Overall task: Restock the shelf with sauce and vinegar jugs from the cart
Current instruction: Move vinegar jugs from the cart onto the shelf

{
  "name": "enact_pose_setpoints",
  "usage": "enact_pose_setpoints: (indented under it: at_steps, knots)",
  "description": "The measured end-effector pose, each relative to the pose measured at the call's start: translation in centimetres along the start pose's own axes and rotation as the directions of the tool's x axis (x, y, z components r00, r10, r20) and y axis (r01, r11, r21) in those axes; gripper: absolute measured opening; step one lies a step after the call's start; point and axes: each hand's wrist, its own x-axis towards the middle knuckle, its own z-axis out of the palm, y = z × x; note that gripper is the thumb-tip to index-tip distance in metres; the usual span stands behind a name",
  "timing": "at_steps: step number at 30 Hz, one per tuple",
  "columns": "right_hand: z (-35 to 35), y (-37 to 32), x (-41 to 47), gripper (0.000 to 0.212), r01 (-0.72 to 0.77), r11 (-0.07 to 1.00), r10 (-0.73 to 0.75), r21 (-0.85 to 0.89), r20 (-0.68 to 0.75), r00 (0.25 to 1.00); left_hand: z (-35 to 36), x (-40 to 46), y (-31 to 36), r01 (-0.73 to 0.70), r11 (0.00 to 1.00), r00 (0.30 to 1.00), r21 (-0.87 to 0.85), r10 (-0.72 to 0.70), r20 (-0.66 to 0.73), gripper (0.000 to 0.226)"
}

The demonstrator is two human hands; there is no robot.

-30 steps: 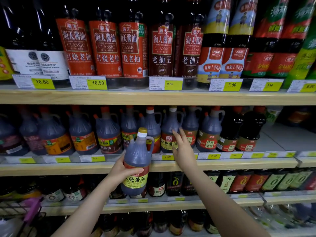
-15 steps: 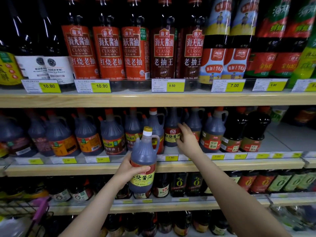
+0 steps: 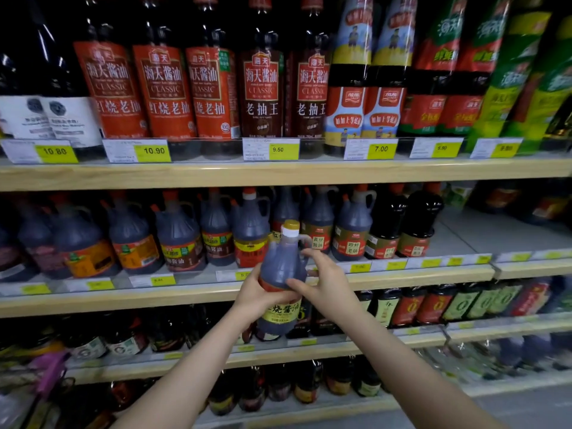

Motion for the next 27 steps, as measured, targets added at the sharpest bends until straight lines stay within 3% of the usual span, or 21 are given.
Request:
enact_pose_setpoints:
  at_steps: [4, 8, 13, 15, 17, 19, 22, 27]
  knots:
    - [-1.0, 0.0, 0.5, 0.071, -0.135, 0.99, 0.131, 0.038, 0.095, 0.987, 1.9, 0.4, 0.0, -0.046, 0.998, 0.998, 0.053, 0.044, 0.051, 0.094]
    - [-1.8, 0.3, 0.5, 0.073, -0.222, 0.973, 0.22, 0.07, 0.034, 0.975, 3.2, 0.3, 0.8, -0.136, 0.975, 0.988, 0.173, 0.119, 0.101, 0.09]
    - [-3.4, 0.1, 1.5, 0.067, -0.11, 0.985, 0.127, 0.132, -0.128, 0.984, 1.3, 1.8, 5.0, -0.307, 0.888, 0.933, 0.341, 0.21, 0.293, 0.089]
    - [-3.7, -0.3, 2.8, 0.068, -0.044, 0.995, 0.06, 0.089, -0.179, 0.982, -1.0, 2.9, 6.8, -0.404, 0.791, 0.906, 0.459, 0.275, 0.322, 0.091]
    - [-3.5, -0.5, 4.2, 0.069, -0.012, 0.999, 0.018, 0.033, -0.205, 0.978, -3.5, 4.1, 7.1, -0.461, 0.619, 0.881, 0.636, 0.405, 0.244, 0.09]
    - [-3.0, -0.4, 5.8, 0.071, 0.002, 1.0, -0.005, -0.015, -0.198, 0.98, -5.4, 5.0, 5.9, -0.414, 0.479, 0.854, 0.774, 0.499, 0.148, 0.081]
    - [-1.6, 0.0, 8.2, 0.082, -0.055, 0.997, 0.046, -0.061, -0.144, 0.989, -5.9, 5.7, 3.3, -0.361, 0.286, 0.816, 0.888, 0.557, 0.152, 0.061]
    - [0.8, 0.9, 11.9, 0.095, -0.15, 0.985, 0.138, -0.083, -0.132, 0.982, -5.6, 6.9, 1.2, -0.378, 0.232, 0.74, 0.896, 0.657, 0.142, 0.051]
